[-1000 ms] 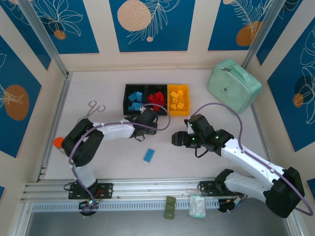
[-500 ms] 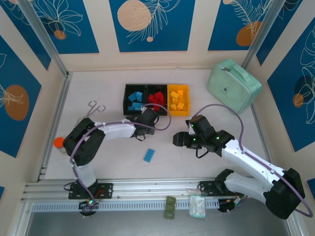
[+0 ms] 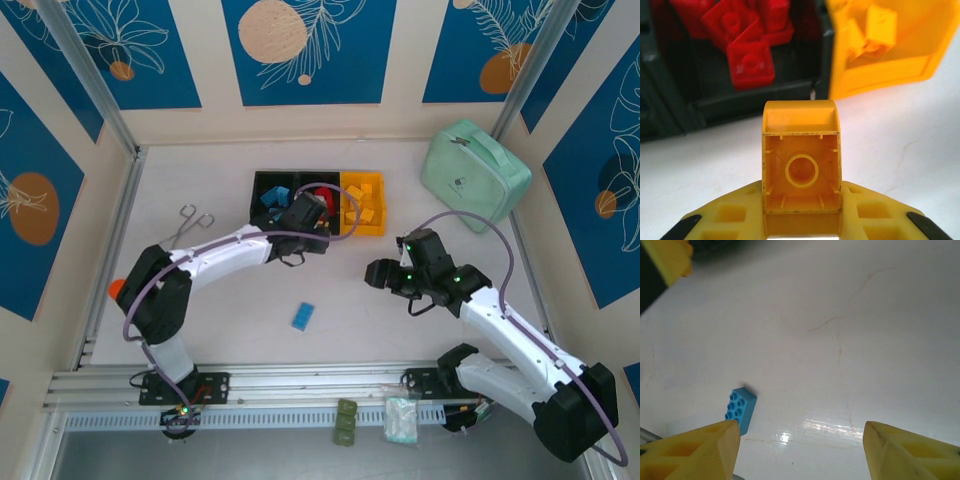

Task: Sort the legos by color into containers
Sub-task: Pick up the lego from the center of the table, then place the lego in the container.

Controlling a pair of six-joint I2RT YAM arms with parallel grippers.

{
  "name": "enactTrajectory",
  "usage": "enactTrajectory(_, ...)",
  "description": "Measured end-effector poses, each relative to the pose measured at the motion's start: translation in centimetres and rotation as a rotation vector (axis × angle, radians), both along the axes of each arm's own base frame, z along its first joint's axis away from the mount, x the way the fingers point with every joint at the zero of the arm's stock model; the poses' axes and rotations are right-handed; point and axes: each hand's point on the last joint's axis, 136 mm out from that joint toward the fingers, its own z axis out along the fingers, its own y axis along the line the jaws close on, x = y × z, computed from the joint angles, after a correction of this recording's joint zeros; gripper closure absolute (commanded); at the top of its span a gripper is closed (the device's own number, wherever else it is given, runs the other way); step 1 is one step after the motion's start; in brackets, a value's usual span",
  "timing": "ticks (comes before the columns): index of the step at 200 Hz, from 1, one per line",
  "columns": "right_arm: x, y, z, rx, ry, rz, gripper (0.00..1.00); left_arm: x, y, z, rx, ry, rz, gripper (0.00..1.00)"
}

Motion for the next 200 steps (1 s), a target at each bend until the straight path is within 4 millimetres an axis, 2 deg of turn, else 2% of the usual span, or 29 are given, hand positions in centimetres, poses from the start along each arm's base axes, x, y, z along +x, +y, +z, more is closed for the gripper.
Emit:
enactTrajectory(35,0.6,-2.2,0.3,0.018,0.003,-0.088,0.33,1.8,-2.9,1.8,-0.041,0.004,-0.032,0.80)
enactTrajectory(82,0.4,-4.3,-0.2,0.056,0.027,-0.171,0.33,4.0,-7.0,1.5,-0.049,0.041,-0.067,0.78)
enactTrajectory(151,-0.1,-5.0,-0.9,0.101,0.059,-0.197,0.33,7.8,-11.3,0.6,-0.049,0.053,-0.076,0.77)
enactTrajectory(200,-0.1,-5.3,-0.8,0.114,0.057,-0.206,0.33,9.6,-13.2,-0.6,-0.045,0.056,-0.076,0.75)
